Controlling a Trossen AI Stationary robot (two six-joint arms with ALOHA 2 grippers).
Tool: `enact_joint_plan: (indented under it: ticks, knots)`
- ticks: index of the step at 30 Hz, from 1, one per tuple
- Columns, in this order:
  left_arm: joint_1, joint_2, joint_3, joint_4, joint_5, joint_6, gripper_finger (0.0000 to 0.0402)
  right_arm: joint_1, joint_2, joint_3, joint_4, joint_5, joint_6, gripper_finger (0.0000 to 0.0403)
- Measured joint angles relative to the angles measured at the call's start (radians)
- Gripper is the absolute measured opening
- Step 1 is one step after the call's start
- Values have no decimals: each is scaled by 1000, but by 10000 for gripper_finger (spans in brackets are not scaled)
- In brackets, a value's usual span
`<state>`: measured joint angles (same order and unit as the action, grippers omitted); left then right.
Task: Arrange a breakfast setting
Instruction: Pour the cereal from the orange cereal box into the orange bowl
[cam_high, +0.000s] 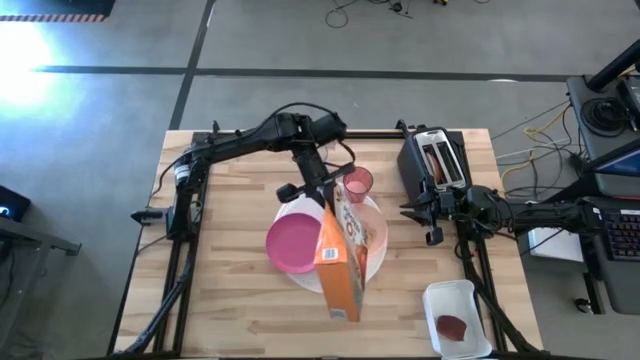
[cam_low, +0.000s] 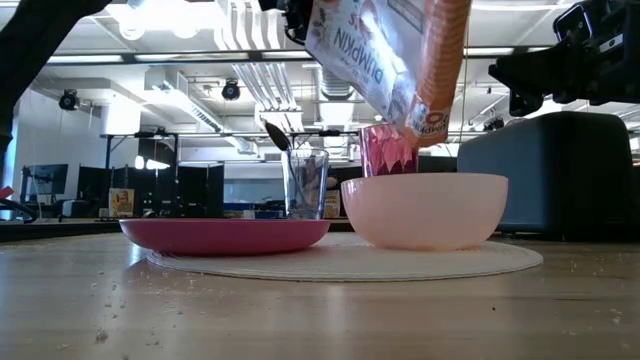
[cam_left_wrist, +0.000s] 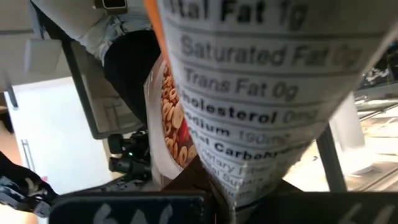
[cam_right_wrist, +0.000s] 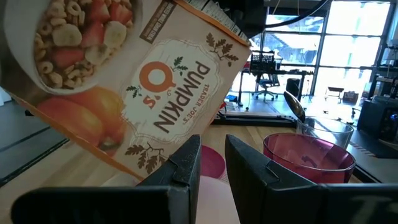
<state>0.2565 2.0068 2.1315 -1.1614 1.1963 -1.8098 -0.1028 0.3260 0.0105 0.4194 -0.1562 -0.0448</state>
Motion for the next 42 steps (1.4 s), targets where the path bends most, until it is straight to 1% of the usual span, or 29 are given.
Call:
enact_joint_plan:
  ticks: [4,13,19,42]
  knots:
    - [1,0,0,3,2,-33,0,0,0,0,0,0,0,63]
    - [1,0,0,20,10,-48,0,0,0,0,0,0,0,63]
    - [1,2,0,71,3,-35,0,0,0,0,0,0,0,63]
    - [-3,3,0,61,-1,-2,0,0,0,0,0,0,0,63]
